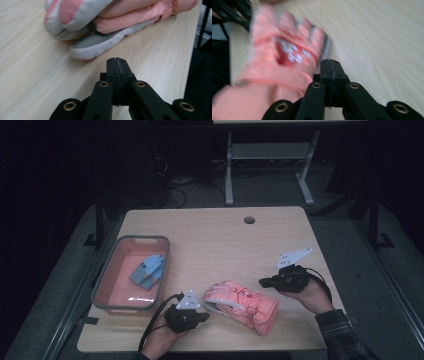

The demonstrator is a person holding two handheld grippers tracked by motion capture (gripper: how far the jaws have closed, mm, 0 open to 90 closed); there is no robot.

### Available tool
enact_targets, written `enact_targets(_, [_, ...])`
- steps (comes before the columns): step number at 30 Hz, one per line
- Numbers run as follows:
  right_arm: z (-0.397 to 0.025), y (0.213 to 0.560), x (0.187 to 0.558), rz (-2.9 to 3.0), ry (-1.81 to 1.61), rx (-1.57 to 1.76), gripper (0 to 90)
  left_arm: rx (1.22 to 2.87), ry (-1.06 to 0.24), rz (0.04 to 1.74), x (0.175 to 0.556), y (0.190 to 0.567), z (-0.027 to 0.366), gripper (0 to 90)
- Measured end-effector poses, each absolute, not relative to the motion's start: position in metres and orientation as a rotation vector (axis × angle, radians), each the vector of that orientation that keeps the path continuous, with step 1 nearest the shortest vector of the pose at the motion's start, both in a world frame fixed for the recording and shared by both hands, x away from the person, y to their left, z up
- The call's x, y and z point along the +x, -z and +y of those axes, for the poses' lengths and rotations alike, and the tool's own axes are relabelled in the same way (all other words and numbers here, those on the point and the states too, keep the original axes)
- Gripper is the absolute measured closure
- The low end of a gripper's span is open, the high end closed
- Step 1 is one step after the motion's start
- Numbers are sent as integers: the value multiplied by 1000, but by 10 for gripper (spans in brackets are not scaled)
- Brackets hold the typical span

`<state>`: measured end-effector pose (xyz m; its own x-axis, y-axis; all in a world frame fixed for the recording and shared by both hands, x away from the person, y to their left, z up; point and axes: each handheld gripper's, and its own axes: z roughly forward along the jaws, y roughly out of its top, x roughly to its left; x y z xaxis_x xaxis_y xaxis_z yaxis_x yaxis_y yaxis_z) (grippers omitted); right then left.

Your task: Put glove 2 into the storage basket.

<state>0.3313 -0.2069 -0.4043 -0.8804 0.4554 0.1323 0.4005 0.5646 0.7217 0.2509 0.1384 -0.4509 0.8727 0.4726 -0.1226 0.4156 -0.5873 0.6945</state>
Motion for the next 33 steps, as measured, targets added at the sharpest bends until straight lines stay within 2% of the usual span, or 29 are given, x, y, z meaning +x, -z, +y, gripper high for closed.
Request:
enact_targets(16, [-233, 448, 316, 2809, -1055, 821, 898, 2289, -89, 589, 257, 459, 89, 896])
enact_targets(33, [-212, 452, 309, 2906, -1021, 702, 898, 2265, -132, 695, 295, 454, 94, 897])
